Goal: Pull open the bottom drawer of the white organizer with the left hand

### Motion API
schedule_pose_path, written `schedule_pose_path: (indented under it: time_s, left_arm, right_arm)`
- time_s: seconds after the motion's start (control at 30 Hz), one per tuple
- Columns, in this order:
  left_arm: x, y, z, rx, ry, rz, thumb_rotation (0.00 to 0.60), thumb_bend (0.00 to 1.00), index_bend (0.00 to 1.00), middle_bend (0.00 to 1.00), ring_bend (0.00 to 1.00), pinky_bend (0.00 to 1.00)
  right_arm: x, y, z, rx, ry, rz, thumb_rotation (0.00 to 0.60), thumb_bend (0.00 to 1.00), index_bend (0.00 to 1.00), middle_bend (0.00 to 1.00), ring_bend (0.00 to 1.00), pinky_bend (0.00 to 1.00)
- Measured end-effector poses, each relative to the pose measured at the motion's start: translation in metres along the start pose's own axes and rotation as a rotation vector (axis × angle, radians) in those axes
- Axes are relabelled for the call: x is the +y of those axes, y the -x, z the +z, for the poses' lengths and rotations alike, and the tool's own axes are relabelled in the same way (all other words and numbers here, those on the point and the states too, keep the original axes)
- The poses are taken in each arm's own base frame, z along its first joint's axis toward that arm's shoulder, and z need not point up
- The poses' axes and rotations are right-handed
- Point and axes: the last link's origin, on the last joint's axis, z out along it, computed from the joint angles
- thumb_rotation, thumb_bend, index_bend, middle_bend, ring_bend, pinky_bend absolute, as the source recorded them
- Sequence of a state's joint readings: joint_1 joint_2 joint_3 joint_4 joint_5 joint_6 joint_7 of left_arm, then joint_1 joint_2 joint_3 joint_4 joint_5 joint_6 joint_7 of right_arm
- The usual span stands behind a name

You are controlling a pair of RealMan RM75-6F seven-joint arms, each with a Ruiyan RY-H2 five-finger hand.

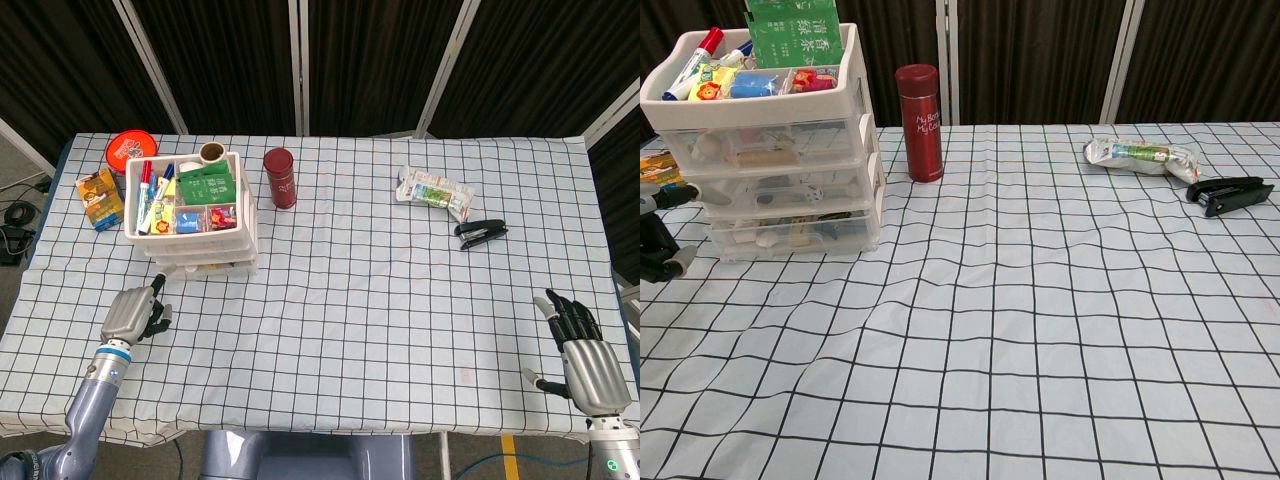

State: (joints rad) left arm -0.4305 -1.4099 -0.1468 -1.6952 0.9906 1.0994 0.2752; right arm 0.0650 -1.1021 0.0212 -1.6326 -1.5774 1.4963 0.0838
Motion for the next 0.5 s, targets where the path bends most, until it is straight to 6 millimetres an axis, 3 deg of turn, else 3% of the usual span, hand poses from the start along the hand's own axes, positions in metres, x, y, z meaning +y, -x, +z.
schedule_pose_path:
  time_s: [0.5]
  left_arm:
    - [0.002,0.003,0.016,-0.009,-0.049,0.015,0.600,0.64,0.19,0.96,0.92,0.80]
  right_arm:
    - [0.000,0.000,0.000,0.000,0.001,0.000,0.600,0.03,0.03,0.00,0.00,0.00]
